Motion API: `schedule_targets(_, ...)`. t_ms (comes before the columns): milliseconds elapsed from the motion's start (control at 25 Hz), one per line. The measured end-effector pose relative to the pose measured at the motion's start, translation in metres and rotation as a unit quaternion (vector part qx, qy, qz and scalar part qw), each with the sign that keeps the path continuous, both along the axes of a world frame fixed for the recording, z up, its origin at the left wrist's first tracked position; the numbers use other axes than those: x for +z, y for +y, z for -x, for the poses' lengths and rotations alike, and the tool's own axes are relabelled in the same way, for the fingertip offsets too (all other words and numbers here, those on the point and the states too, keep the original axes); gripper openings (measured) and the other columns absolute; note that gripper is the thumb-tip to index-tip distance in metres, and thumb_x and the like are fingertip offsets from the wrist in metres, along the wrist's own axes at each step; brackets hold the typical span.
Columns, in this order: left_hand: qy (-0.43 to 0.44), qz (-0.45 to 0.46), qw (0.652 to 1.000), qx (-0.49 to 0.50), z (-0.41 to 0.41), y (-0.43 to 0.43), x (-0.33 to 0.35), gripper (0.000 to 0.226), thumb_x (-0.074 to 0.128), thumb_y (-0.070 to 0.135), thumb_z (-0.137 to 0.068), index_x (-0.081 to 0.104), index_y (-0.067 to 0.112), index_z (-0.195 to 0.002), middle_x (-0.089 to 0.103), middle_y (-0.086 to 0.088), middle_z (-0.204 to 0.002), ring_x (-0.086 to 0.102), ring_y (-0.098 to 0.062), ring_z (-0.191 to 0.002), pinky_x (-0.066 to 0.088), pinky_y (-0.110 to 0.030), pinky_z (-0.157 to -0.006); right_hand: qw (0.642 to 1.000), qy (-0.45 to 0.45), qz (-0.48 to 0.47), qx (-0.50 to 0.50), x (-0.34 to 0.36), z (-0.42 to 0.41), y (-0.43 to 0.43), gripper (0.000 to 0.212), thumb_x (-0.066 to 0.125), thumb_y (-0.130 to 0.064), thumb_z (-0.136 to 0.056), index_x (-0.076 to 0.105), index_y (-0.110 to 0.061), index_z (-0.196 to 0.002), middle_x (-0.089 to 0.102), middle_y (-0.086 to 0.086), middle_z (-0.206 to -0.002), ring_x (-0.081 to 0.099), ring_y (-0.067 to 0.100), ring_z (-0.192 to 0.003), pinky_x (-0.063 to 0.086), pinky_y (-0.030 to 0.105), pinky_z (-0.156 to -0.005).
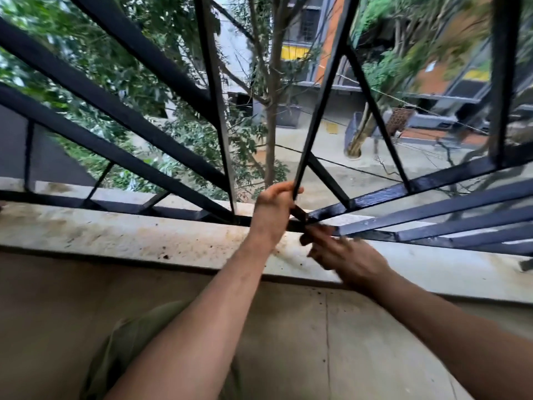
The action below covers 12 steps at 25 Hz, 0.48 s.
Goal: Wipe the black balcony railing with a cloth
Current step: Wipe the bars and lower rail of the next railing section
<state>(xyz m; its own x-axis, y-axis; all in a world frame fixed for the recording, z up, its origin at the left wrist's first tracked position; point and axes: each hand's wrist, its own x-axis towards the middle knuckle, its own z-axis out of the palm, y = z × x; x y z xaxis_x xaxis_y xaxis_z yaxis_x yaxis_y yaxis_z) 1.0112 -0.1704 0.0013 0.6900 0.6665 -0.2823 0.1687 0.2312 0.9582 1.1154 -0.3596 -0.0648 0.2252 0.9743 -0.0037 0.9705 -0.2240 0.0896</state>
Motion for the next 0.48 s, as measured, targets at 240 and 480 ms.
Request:
schedule_targets(240, 0.044, 0.035, 0.998, 0.042, -0.005, -0.011, -0.014, 0.028, 0.045, 0.02, -0.095, 0.072, 0.018, -0.103, 0.075, 0.001, -0.082, 0.068, -0.023, -0.095, 0.05, -0.033, -0.084, 0.861, 0.253, -0.115, -0.426, 0.002, 0.059, 0.054, 0.045, 0.054, -0.025, -0.095, 0.042, -0.024, -0.138, 0.053, 0.006, -0.125, 0.064, 0.034, -0.097, 0.044, 0.037, -0.072)
schedule_targets(480, 0.061, -0.056, 0.98, 0.183, -0.01, -0.039, -0.021, 0.034, 0.033, 0.043, -0.08, 0.059, 0.021, -0.086, 0.065, -0.007, -0.089, 0.059, -0.027, -0.086, 0.049, -0.047, -0.083, 0.924, 0.194, -0.044, -0.327, 0.012, 0.027, 0.029, 0.048, 0.056, -0.051, -0.093, 0.051, -0.021, -0.131, 0.06, 0.01, -0.13, 0.07, 0.039, -0.089, 0.051, 0.041, -0.064)
